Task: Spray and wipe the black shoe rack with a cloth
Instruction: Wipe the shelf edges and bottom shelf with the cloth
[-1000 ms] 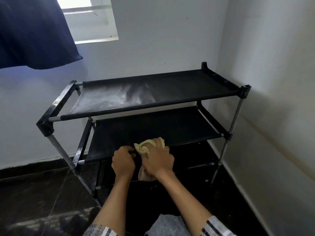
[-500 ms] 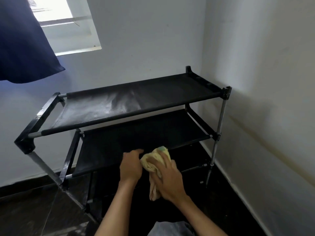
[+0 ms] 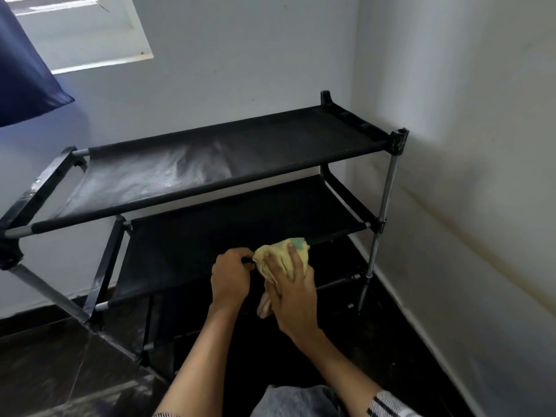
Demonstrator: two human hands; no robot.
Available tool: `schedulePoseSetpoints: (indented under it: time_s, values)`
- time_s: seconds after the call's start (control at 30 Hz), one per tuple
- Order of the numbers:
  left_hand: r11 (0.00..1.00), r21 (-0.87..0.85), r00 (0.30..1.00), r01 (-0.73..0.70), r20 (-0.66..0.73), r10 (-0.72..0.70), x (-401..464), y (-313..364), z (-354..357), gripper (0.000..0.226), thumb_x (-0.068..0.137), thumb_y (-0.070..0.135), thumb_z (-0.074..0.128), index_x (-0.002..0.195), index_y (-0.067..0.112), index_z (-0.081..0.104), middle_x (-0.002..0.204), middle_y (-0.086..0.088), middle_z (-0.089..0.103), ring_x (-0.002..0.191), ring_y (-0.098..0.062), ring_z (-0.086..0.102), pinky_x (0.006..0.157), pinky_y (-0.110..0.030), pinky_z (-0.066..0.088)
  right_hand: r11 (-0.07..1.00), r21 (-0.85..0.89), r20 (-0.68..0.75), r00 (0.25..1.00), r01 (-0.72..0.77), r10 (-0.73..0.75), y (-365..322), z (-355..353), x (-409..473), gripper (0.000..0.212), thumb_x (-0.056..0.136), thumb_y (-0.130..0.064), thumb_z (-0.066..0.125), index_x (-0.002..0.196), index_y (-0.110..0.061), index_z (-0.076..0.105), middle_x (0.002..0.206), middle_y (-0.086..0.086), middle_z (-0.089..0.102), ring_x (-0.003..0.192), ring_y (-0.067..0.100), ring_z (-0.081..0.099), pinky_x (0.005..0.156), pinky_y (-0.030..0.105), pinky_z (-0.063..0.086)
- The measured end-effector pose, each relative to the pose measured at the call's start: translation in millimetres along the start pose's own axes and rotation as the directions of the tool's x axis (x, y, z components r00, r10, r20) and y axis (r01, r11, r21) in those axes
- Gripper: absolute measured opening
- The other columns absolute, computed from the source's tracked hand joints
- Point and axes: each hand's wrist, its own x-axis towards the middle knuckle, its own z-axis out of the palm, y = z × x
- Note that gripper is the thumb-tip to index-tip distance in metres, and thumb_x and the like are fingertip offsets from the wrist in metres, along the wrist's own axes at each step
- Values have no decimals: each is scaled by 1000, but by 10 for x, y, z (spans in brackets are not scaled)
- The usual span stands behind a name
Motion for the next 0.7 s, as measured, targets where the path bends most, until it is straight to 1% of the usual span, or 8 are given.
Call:
schedulePoseSetpoints:
  time_s: [0.07,0.13,0.27,0.43,0.47,0.57,0.63,0.7]
  values:
    - [999,-32,999,23,24,-22,7,-2,-15,28,87,1,56,85,25,71,81,11,65,78,-5,60,62,-17,42,997,-22,28,997,72,-72,110,-93,29,53,83,-29,64,133,-37,51,150,4,35,101,31,53,70,40,54]
    - [998,-57,999,36,40,-33,22,-8,-28,25,86,0,60,98,18,72,95,3,67,87,-8,59,73,-20,42,994,-55,64,994,95,-91,267,-197,67,55,82,-29,66,134,-39,50,151,1,33,104,30,52,74,40,52]
    - [995,-90,998,40,57,-35,49,-37,-40,25,85,-2,61,102,14,72,105,-2,66,98,-15,60,84,-24,45,998,-60,13,1000,-16,16,543,-413,125,50,89,-28,58,136,-40,47,154,-2,26,112,27,43,83,37,47]
    - [995,-89,998,47,43,-43,63,-50,-10,25,85,-3,60,100,14,72,103,-1,67,98,-14,60,86,-24,47,976,21,-41,975,-217,218,383,-318,99,48,93,-28,52,138,-44,41,156,-7,12,118,24,35,89,28,40]
    - [995,-87,999,44,32,-41,59,-50,-7,25,85,-3,60,98,14,73,99,1,67,94,-12,60,81,-21,46,978,26,-19,978,-209,209,256,-240,72,49,93,-28,52,138,-43,40,156,-6,11,119,25,35,90,30,43]
    - [996,-86,1000,-4,-10,3,46,-66,-6,30,85,-2,57,78,24,72,77,10,66,76,-5,61,61,-13,41,1000,17,86,996,-13,11,-27,-37,-32,52,90,-27,54,138,-45,40,157,-7,13,117,24,38,85,33,48]
    - [995,-101,1000,0,4,0,53,-72,-12,33,86,-2,56,76,25,72,75,10,66,74,-4,62,60,-13,42,999,28,119,992,37,-40,-21,-63,-14,52,89,-27,56,135,-47,42,156,-11,15,114,23,41,83,33,48]
    - [991,-128,999,42,29,-38,67,-73,-17,28,85,-3,59,86,21,74,85,7,67,82,-6,62,68,-13,43,998,12,130,990,54,-55,108,-165,36,51,88,-28,58,133,-47,46,155,-13,18,113,24,43,81,32,47]
